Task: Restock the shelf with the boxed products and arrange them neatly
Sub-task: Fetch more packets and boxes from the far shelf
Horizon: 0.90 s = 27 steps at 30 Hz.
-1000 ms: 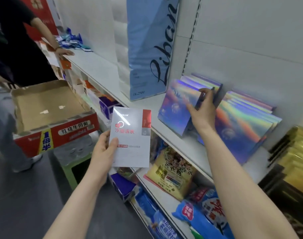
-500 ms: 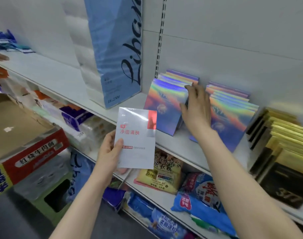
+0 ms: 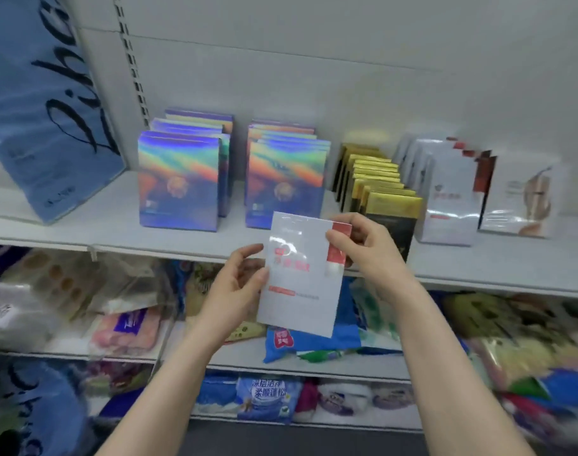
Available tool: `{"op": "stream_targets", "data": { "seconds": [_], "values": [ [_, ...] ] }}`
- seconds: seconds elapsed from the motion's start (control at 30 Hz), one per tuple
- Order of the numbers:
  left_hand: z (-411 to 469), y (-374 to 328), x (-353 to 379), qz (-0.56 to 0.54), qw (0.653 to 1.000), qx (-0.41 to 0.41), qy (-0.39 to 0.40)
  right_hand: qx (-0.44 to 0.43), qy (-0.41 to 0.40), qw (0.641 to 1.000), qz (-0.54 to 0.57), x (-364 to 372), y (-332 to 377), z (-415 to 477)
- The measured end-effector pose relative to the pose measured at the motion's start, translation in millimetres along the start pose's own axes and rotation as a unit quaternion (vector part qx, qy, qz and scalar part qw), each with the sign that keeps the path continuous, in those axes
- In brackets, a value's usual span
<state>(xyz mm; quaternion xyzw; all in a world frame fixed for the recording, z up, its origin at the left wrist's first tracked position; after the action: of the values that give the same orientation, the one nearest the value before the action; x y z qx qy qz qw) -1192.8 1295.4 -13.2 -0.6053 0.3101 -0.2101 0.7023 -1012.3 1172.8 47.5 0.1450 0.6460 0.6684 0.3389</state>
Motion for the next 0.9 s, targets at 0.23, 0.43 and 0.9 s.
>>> {"op": "stream_targets", "data": {
  "seconds": [0.23, 0.43, 0.9],
  "values": [
    [30, -66, 97, 0.216, 0.96, 0.169, 0.05, 0.001, -0.096, 0.995, -0.011, -141, 0, -52],
    [61, -112, 189, 0.434, 0.842, 0.32, 0.005, -0.05, -0.171, 0.984, -0.023, -256, 5, -32],
    [91, -103, 238, 0.627, 0.733, 0.252, -0.079, -0.109, -0.056, 0.947, -0.298, -294, -56, 92]
  ]
}}
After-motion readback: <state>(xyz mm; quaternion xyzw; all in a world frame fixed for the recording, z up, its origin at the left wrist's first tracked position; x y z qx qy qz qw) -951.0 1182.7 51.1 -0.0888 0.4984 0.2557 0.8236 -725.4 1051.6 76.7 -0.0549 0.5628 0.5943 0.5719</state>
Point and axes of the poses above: each hand's wrist, its own z-axis towards the middle knuckle, its own x-axis out of the palm, y = z × x, the point moved 6 cm from there along z, towards the middle knuckle, and after that the axes turned 7 degrees about z, right-handed, at the moved point
